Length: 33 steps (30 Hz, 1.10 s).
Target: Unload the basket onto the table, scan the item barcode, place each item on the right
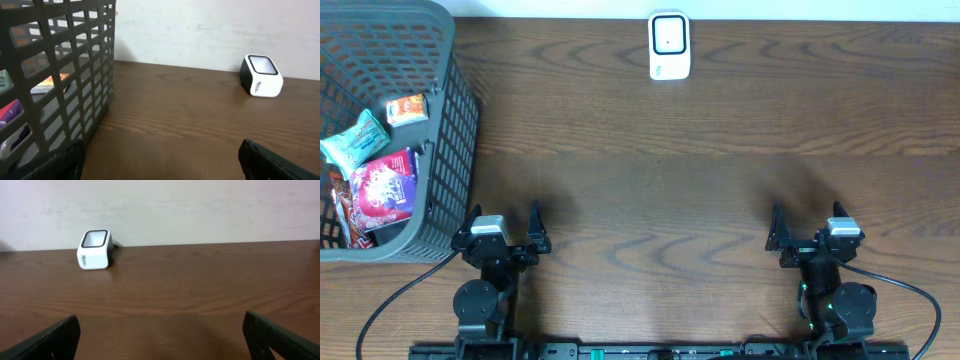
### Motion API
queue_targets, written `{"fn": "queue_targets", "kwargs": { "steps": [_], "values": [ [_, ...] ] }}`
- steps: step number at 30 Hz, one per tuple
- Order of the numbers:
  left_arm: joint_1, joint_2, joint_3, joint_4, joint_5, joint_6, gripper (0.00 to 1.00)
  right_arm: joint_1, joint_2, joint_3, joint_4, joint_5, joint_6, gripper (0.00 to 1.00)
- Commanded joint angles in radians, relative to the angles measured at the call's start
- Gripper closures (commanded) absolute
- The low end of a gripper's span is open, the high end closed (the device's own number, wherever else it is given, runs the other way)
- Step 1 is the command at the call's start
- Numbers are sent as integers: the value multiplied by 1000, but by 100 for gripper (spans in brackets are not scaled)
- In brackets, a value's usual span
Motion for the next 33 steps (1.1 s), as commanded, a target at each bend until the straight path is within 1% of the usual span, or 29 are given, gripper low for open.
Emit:
{"fn": "queue_targets", "kwargs": {
  "steps": [1,29,30,33],
  "values": [
    [5,-6,-12,-47,-16,-5,2,-2,-3,-2,-4,0,-11,1],
    [5,-6,-12,-47,-17,-5,2,-2,-3,-2,-4,0,-11,1],
    [5,-6,-12,-45,-6,-18,2,-2,-3,-2,-4,0,-11,1],
    [5,-6,-11,-36,82,-159,2,-2,-3,-2,-4,0,-11,1]
  ]
}}
